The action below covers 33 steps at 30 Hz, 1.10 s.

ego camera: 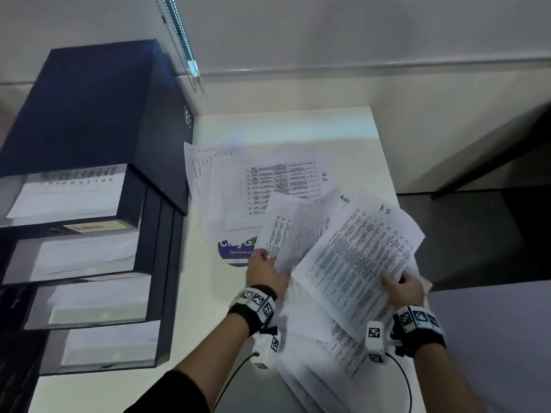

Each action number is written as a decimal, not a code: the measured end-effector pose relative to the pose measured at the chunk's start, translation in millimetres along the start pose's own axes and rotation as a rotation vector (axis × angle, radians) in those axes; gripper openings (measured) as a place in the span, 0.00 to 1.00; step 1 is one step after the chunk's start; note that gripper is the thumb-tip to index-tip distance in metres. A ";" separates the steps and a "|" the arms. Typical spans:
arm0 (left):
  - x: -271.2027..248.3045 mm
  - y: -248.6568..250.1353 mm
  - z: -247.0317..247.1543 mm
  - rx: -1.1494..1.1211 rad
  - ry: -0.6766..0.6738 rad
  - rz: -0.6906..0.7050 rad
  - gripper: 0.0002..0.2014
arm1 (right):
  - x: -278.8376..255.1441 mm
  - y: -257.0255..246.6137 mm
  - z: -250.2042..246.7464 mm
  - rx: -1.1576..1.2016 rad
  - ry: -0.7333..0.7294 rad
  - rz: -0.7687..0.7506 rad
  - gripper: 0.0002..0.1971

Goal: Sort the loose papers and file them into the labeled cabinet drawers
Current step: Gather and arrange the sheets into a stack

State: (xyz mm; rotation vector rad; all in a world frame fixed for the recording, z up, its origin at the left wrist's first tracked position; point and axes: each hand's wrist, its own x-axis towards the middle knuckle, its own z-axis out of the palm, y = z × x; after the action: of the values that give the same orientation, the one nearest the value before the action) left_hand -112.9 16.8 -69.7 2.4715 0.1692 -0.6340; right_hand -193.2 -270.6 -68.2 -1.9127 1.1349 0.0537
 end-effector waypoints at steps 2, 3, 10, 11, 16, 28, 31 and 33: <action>8.6 -9.7 -5.2 -0.019 0.122 -0.128 0.25 | -6.3 -0.6 1.4 0.016 -0.012 0.007 0.08; 9.4 -11.8 -11.2 -0.015 0.163 -0.163 0.26 | -9.2 0.2 3.6 0.001 -0.028 0.007 0.08; 3.9 -10.7 -14.7 -0.075 0.117 -0.042 0.19 | -25.9 7.3 33.6 -0.172 -0.075 -0.067 0.16; 0.1 -7.9 -12.6 -0.068 0.120 0.013 0.18 | -28.2 6.8 35.8 -0.194 -0.069 -0.079 0.15; -18.9 12.2 -3.8 0.045 0.038 0.357 0.21 | -32.8 7.2 42.2 -0.287 -0.060 -0.101 0.15; -14.0 7.6 -32.9 -0.296 0.013 -0.055 0.27 | -33.8 -1.0 31.3 -0.171 -0.075 0.059 0.19; -15.5 -10.5 -55.2 -0.353 0.046 -0.070 0.23 | -31.5 -2.9 26.8 -0.135 -0.050 0.047 0.18; -15.7 -25.2 -66.6 -0.341 0.089 -0.079 0.30 | -34.3 -9.2 25.0 -0.149 -0.076 0.012 0.16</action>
State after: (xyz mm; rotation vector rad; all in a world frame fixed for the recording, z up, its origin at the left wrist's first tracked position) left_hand -106.2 75.5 -26.9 2.1720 0.3784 -0.4825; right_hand -197.2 -227.8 -62.3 -2.0163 1.1183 0.2213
